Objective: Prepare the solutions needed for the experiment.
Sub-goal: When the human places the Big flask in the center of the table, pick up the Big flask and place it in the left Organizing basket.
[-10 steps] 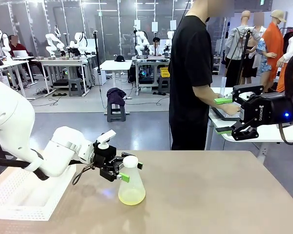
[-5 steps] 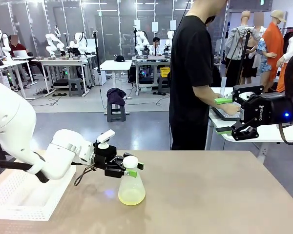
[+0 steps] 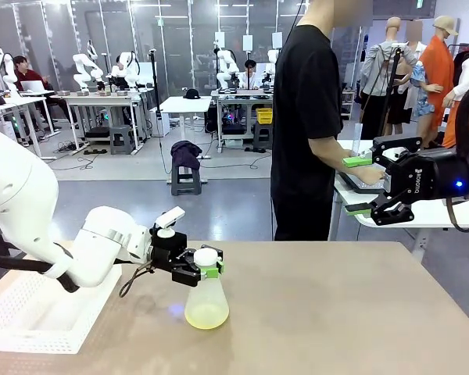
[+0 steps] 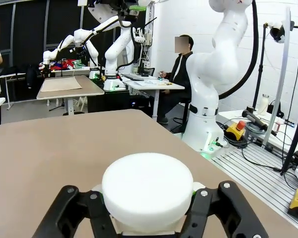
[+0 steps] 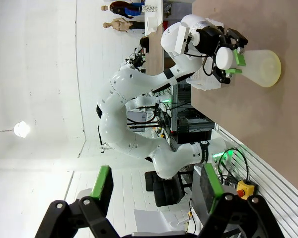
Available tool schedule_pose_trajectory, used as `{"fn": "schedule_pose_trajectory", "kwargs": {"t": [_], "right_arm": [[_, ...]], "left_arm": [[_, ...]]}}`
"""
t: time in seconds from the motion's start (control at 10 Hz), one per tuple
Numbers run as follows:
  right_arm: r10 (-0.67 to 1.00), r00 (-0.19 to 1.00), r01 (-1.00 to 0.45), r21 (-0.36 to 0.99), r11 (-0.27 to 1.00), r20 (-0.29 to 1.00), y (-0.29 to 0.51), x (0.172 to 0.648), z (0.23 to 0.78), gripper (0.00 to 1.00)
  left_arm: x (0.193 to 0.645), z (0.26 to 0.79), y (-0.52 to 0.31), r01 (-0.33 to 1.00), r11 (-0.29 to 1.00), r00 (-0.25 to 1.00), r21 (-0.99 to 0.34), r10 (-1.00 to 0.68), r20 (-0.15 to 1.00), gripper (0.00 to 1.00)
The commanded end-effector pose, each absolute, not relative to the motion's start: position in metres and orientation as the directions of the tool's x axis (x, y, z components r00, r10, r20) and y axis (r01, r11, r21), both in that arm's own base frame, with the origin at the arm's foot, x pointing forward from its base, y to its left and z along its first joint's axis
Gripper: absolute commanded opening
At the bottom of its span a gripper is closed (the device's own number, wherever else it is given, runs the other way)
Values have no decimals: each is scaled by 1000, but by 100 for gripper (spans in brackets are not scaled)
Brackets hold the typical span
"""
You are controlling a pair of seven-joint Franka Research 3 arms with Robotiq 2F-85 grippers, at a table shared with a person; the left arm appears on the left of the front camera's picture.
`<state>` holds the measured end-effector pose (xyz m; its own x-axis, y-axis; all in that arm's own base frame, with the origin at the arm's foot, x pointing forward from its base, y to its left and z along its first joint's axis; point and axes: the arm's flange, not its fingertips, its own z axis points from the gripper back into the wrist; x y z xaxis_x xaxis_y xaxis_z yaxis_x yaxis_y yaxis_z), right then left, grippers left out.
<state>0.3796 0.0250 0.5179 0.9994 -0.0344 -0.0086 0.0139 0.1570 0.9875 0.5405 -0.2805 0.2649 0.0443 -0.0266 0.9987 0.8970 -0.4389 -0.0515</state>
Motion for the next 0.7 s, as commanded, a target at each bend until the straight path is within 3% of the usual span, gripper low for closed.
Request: {"fn": "schedule_pose_trajectory", "kwargs": {"t": [0.0, 0.6], "right_arm": [[-35, 999, 7, 988, 153, -2, 25, 379, 519, 89], [-35, 999, 7, 988, 153, -2, 25, 379, 519, 89]], "left_arm": [[542, 268, -277, 892, -447, 71, -72, -19, 997, 0], [545, 387, -177, 934, -354, -50, 52, 14, 999, 0]]}}
